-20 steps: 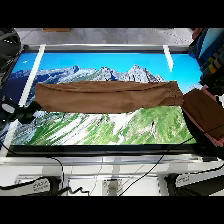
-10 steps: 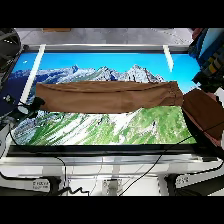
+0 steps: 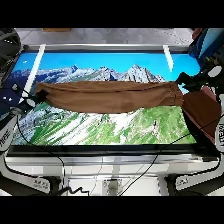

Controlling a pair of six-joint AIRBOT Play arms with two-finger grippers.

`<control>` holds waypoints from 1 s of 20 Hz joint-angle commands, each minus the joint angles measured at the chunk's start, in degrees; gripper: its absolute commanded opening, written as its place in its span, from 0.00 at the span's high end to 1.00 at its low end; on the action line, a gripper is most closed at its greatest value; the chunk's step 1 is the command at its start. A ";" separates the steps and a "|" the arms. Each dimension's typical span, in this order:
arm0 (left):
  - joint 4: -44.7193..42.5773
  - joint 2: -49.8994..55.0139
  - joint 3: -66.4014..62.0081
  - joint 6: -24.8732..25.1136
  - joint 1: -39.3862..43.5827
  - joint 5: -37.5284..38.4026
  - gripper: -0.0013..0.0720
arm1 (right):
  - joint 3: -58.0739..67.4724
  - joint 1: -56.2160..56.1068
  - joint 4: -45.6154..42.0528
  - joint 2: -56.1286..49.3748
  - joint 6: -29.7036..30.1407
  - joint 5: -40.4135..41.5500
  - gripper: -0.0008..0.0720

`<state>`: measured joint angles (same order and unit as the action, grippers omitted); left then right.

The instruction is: Fold the clothes and pants, and hang the long-sleeved shirts on hangers.

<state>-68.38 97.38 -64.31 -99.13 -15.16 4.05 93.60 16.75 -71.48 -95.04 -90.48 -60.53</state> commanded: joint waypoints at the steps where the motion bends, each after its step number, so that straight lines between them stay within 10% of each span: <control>1: -2.25 -0.39 -4.42 3.17 0.81 1.40 0.96 | 0.04 -2.43 3.45 0.04 9.66 -2.47 0.39; 6: -6.86 -8.50 -7.85 5.77 3.76 6.32 0.96 | 0.04 -11.58 5.70 -0.02 13.57 8.92 0.95; 11: -12.11 -18.05 -7.85 11.13 4.79 22.25 0.96 | 0.04 -23.87 5.46 -1.49 6.64 28.33 0.95; 20: -10.93 -22.91 -7.87 13.05 5.09 35.74 0.96 | 11.32 -43.47 6.21 -16.79 -3.74 25.33 0.95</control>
<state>-80.20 75.55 -72.10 -86.74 -10.15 35.51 100.12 -21.21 -65.69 -107.00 -90.52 -33.85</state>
